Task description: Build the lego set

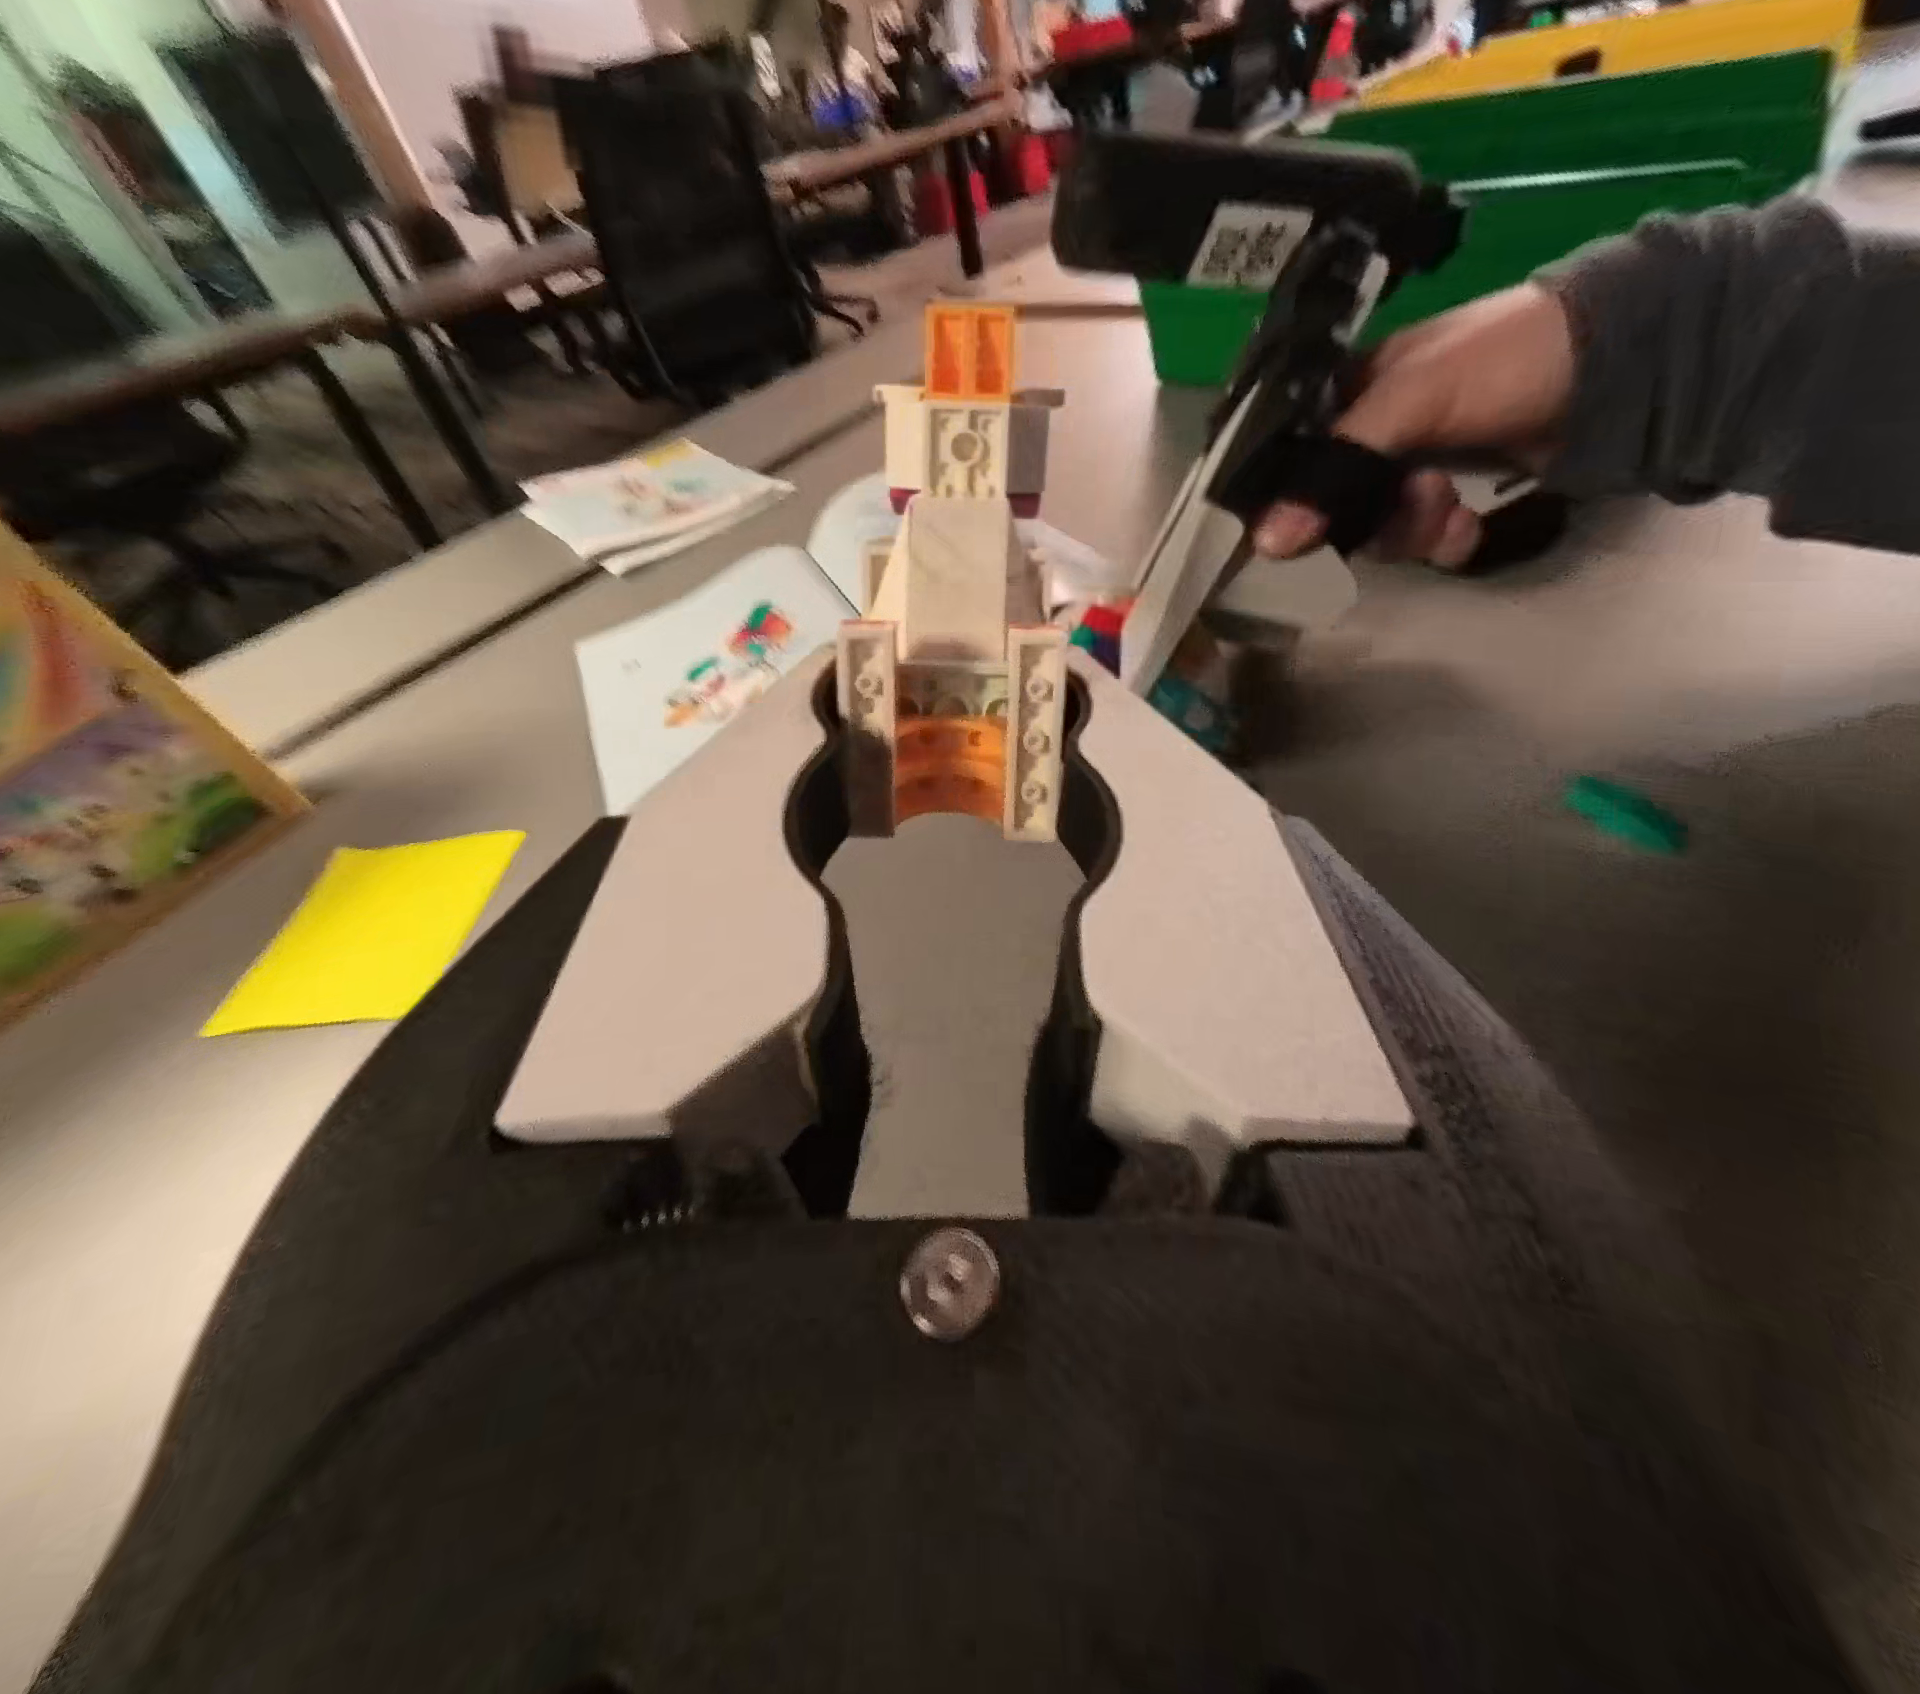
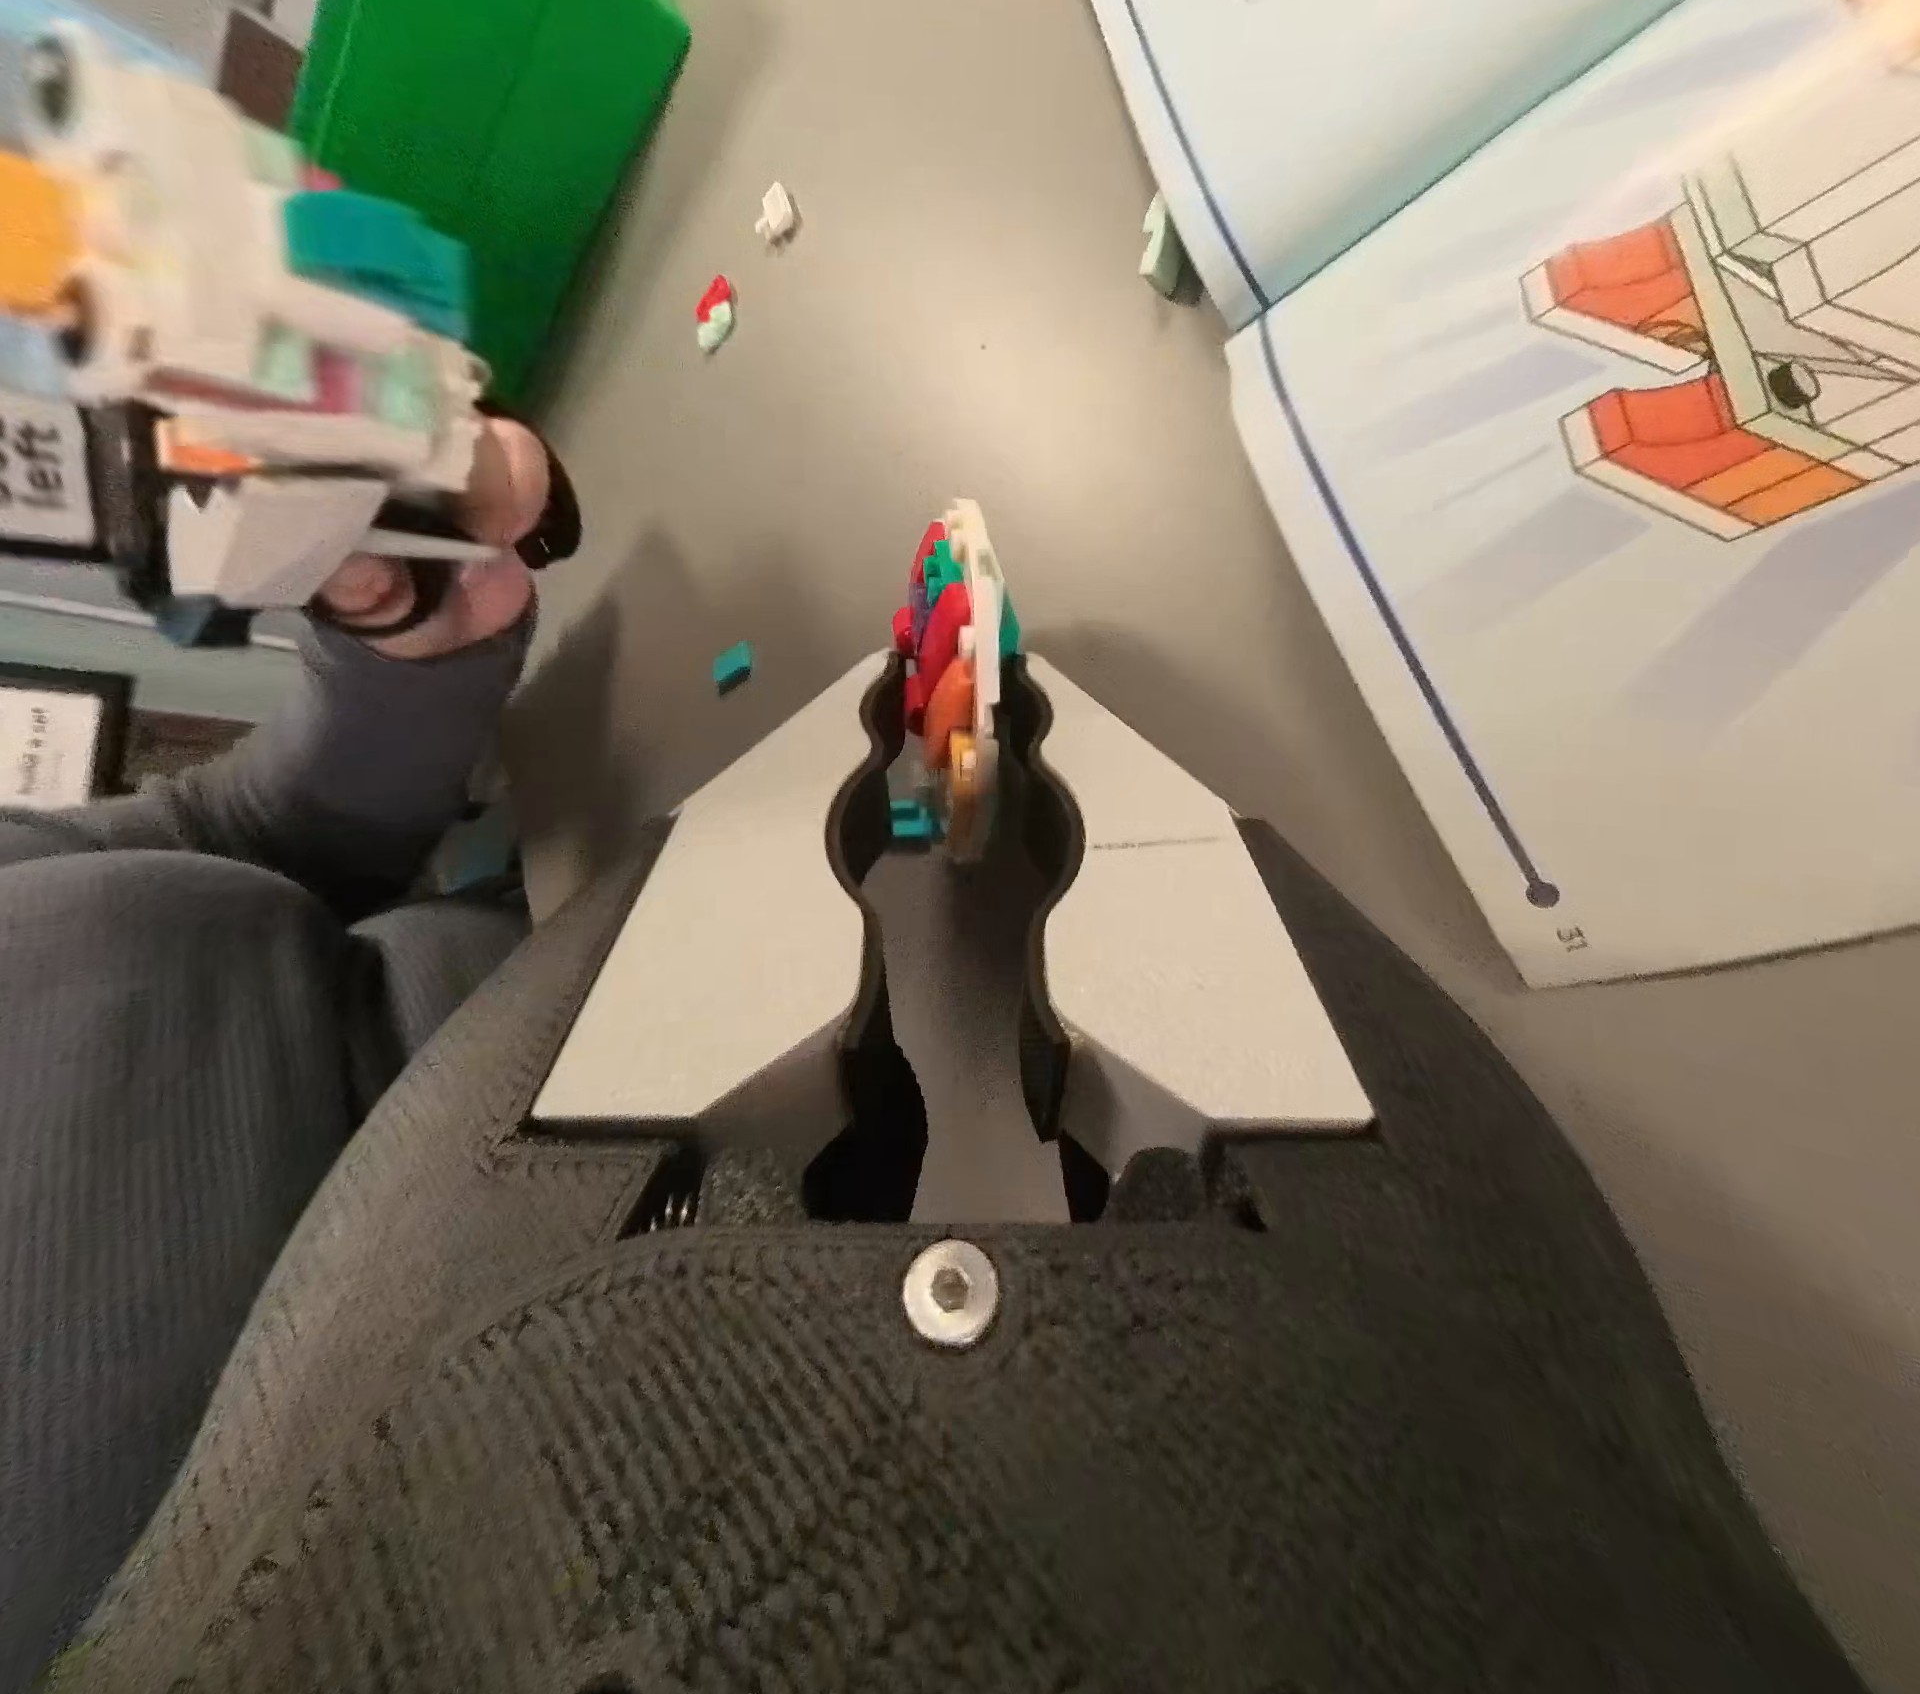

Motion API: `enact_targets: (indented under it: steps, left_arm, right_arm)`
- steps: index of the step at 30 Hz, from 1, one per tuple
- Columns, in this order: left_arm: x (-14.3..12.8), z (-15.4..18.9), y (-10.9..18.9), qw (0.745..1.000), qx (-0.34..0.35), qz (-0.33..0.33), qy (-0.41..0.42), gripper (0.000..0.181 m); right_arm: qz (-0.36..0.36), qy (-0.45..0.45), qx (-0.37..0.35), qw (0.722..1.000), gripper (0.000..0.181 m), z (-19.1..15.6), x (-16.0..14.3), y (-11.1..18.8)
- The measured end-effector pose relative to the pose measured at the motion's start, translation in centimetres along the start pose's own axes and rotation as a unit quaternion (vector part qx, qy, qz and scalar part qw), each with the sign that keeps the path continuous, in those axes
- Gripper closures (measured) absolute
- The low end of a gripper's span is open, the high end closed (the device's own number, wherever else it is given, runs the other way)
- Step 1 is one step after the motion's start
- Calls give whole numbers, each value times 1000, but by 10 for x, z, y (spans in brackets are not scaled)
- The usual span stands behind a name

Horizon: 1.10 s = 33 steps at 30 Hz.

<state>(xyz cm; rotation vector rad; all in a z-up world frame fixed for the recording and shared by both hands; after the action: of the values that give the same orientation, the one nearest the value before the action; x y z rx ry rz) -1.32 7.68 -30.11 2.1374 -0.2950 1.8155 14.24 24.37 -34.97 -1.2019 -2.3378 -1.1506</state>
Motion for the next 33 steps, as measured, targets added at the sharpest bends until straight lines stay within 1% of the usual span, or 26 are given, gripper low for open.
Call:
enact_targets:
  steps: [1,3,5,6,7,8,10,11,13,14,15,16,17,18,19,21,22,24,25,26,27,28,30,31,33]
  left_arm:
    - [2,1,1,1000,12,14,-9,146]
    - [7,2,2,998,46,40,-29,146]
    - [10,3,3,995,66,58,-50,146]
    - [12,3,4,993,81,67,-58,146]
    - [14,3,4,991,95,71,-64,146]
    - [16,3,5,989,105,77,-72,146]
    - [20,5,7,983,122,100,-91,146]
    - [23,7,8,980,129,114,-99,146]
    - [29,12,9,972,143,143,-116,146]
    - [32,15,9,970,144,150,-126,146]
    - [34,16,8,968,148,153,-135,146]
    - [36,18,8,965,154,154,-144,146]
    - [37,19,9,962,160,160,-153,146]
    - [39,20,10,959,162,166,-161,146]
    - [40,21,11,958,160,171,-164,146]
    - [41,23,12,957,151,177,-173,146]
    - [41,24,13,955,150,179,-182,146]
    - [39,24,12,955,148,170,-194,146]
    - [37,24,12,958,133,165,-195,145]
    - [35,26,13,962,107,158,-195,138]
    - [34,27,14,967,81,148,-193,125]
    - [34,27,16,971,61,135,-187,114]
    - [37,24,20,979,25,109,-169,103]
    - [40,21,21,983,2,96,-154,99]
    - [45,17,19,989,-56,58,-124,98]
  right_arm:
    - [0,-8,3,1000,163,1,1,-2]
    - [-2,-4,-11,1000,136,1,4,-3]
    - [11,5,-32,999,106,-6,9,3]
    - [22,17,-42,999,96,-11,12,8]
    - [44,33,-40,998,93,-19,16,14]
    - [78,54,-19,995,93,-32,21,18]
    - [162,119,54,978,94,-67,33,22]
    - [186,163,80,966,96,-86,36,20]
    - [191,235,98,948,104,-114,38,11]
    - [195,248,117,942,110,-124,39,7]
    - [210,246,152,934,118,-133,41,5]
    - [225,231,186,928,122,-138,43,5]
    - [233,217,201,926,127,-139,45,4]
    - [238,215,206,925,136,-138,47,4]
    - [236,219,208,924,141,-136,48,2]
    - [238,226,225,918,141,-137,49,0]
    - [244,236,219,915,148,-137,49,0]
    - [235,279,190,911,149,-139,49,2]
    - [225,301,174,910,149,-139,49,3]
    - [213,323,152,909,149,-139,49,5]
    - [200,350,125,907,149,-139,50,8]
    - [184,382,98,900,149,-138,49,10]
    - [143,446,57,882,149,-137,47,15]
    - [123,473,39,871,149,-136,46,16]
    - [81,523,29,848,149,-139,41,16]
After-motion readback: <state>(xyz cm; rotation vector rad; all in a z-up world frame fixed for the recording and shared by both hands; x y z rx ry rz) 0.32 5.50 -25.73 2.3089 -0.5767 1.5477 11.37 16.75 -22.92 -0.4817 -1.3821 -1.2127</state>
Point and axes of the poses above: each gripper's, where its closed fingertips meet, y back along the fingers, x out of its top, z = x × y across the jaws, the point moved 9 cm from there along y, back along the fingers, and after that the axes turned 3 degrees about y, right-handed, at the moved point
